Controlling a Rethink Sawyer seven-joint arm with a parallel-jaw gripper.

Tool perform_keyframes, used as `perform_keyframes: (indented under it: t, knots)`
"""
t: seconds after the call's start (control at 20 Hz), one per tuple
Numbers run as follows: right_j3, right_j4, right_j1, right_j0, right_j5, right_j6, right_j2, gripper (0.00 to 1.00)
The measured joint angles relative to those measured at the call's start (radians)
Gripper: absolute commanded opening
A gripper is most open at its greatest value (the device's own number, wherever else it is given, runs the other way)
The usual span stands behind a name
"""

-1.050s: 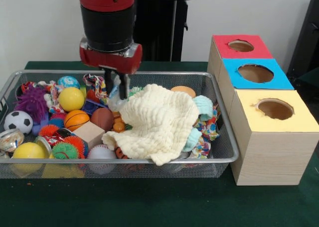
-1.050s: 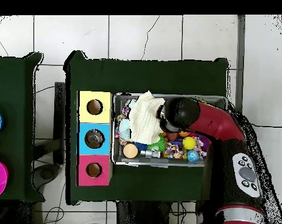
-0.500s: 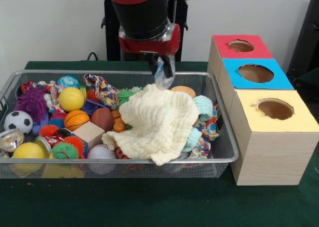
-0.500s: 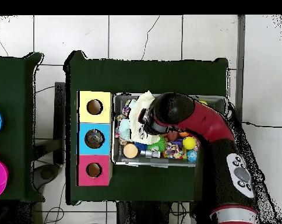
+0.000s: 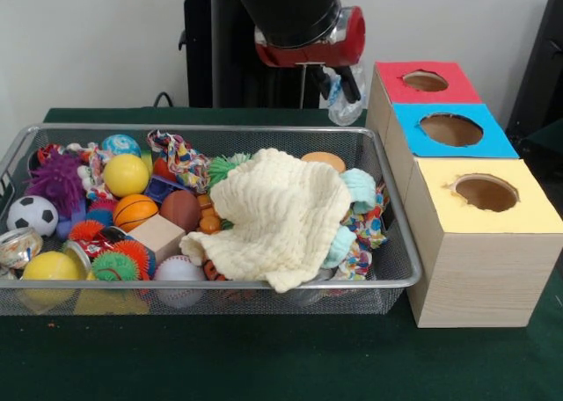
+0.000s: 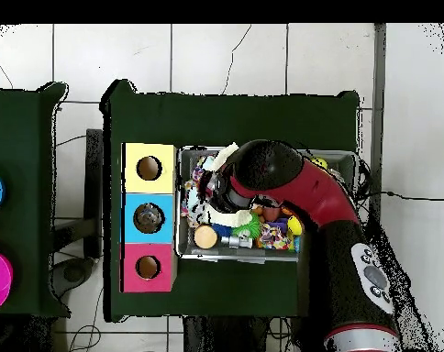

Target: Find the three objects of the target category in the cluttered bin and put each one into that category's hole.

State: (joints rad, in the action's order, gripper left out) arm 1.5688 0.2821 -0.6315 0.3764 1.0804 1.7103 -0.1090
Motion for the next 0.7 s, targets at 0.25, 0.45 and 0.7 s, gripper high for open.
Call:
perform_keyframes:
  t: [0.25, 0.45, 0.7]
  knots:
    - [0.018, 0.054, -0.001, -0.011, 0.000, 0.000, 0.000, 0.00]
    - [0.022, 0.101, 0.001, -0.022, 0.000, 0.000, -0.001, 0.00]
    - [0.024, 0.182, 0.002, -0.041, 0.000, 0.000, -0.012, 0.00]
